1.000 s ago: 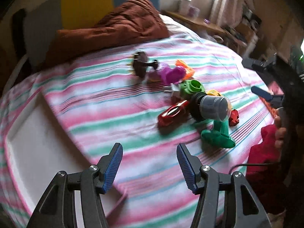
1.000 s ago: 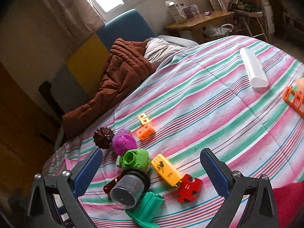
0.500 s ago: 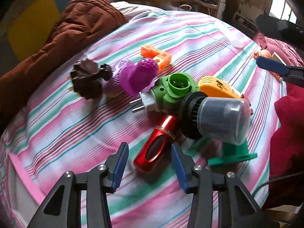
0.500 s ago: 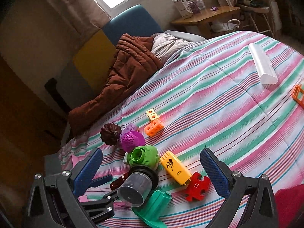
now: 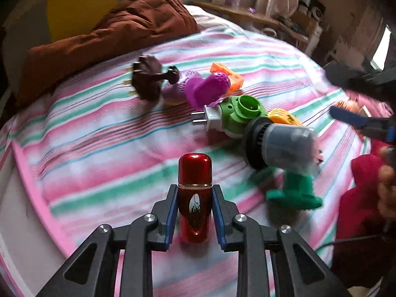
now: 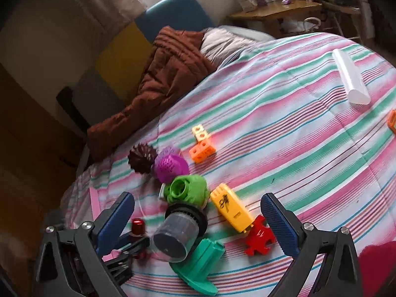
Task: Organize rigid objects
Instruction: 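Grasp the red cylinder with the left tool, then carry the red cylinder into the tray and open the left tool while the right tool grasps the green spool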
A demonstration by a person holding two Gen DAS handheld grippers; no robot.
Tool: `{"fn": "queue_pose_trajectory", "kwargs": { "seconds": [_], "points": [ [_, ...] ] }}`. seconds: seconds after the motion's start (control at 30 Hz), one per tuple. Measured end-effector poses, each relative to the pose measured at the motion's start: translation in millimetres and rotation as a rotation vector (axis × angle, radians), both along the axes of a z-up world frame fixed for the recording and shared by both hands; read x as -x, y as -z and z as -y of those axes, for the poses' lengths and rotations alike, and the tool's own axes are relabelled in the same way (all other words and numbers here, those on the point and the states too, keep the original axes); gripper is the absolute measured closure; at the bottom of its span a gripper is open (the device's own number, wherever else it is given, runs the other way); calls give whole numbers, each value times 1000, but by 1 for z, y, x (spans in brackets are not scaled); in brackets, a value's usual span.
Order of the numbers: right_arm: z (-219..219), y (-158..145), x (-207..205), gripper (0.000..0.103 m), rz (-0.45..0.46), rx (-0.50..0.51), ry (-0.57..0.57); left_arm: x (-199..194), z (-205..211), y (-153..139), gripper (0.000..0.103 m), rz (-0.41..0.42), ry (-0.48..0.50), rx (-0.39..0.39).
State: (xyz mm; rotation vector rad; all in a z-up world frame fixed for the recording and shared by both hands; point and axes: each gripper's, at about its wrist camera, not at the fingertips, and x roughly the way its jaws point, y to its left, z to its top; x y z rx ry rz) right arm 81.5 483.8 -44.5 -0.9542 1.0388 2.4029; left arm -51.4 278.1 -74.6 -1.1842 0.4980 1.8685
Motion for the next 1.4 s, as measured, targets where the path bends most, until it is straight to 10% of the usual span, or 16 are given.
{"fn": "queue_pose_trajectory", "kwargs": {
  "seconds": [0.33, 0.63, 0.97, 1.33, 1.37, 1.4],
  "points": [
    [12, 15, 10, 1, -15, 127, -121, -29, 52, -30, 77, 1, -58, -106],
    [56, 16, 38, 1, -144, 313, -475, -29, 94, -47, 77, 2, -153, -172],
    [49, 24, 24, 1, 112, 84, -290, -22, 150, -53, 77, 2, -276, -210],
    [82, 43, 34, 1, 400, -214, -424, -18, 199, -48, 77, 4, -358, -218],
    [83, 49, 36, 3, 431, -229, -431, -18, 202, -48, 77, 0, -366, -214],
    [85, 54, 38, 27, 462, -248, -428, -17, 206, -47, 77, -2, -374, -211]
  ]
}}
